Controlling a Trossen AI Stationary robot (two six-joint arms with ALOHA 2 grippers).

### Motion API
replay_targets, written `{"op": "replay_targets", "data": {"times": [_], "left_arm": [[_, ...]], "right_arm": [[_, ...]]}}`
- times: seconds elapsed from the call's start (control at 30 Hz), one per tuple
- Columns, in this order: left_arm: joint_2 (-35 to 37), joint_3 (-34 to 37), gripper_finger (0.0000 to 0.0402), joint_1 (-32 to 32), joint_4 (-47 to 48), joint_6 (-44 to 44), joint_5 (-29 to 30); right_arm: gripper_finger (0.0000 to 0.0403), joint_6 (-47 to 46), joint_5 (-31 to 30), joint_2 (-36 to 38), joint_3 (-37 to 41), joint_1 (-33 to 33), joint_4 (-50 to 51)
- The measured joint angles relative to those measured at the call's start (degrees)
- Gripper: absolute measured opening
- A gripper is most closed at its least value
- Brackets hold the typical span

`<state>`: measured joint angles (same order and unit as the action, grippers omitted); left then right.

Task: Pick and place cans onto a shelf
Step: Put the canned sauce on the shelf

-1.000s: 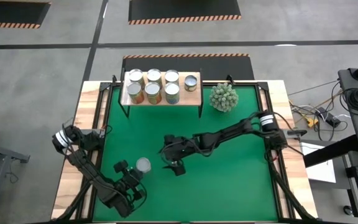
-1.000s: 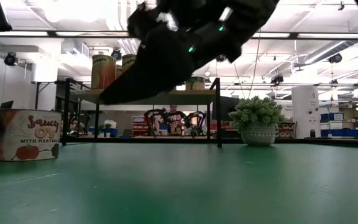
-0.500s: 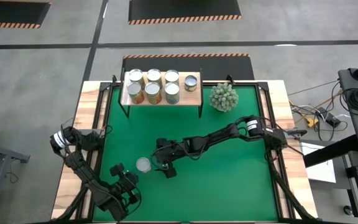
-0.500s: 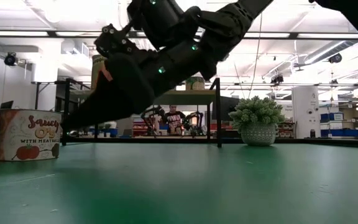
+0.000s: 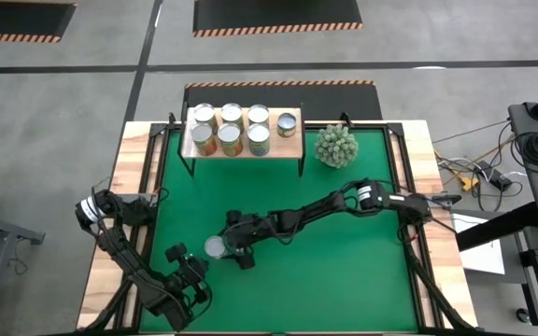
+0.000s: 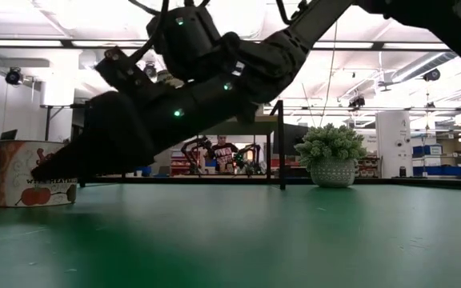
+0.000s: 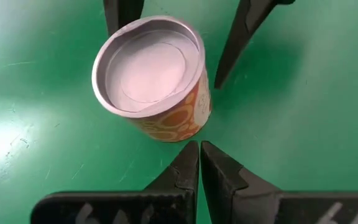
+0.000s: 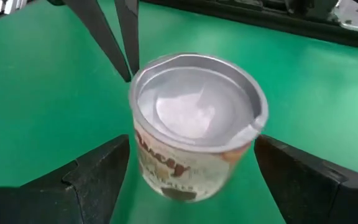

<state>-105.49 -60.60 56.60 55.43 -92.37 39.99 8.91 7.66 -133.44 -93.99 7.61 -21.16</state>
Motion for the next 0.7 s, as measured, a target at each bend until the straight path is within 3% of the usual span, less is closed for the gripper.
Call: {"op": "replay_targets", "data": {"times": [0.33, 0.47, 0.7], "left_arm": [[0.0, 0.0, 0.0, 0.0, 0.0, -0.3, 0.0], [0.0, 0.0, 0.0, 0.0, -0.1, -1.2, 0.0], [0.0, 0.0, 0.0, 0.0, -0.1, -1.6, 0.0]], "right_arm": [[0.0259, -0.4, 4.2, -0.3, -3.0, 0.0, 0.0], [0.0251, -0.4, 4.4, -0.1, -3.1, 0.0, 0.5], [0.0262, 2.1, 4.8, 7.9, -2.9, 0.0, 16.3]]}}
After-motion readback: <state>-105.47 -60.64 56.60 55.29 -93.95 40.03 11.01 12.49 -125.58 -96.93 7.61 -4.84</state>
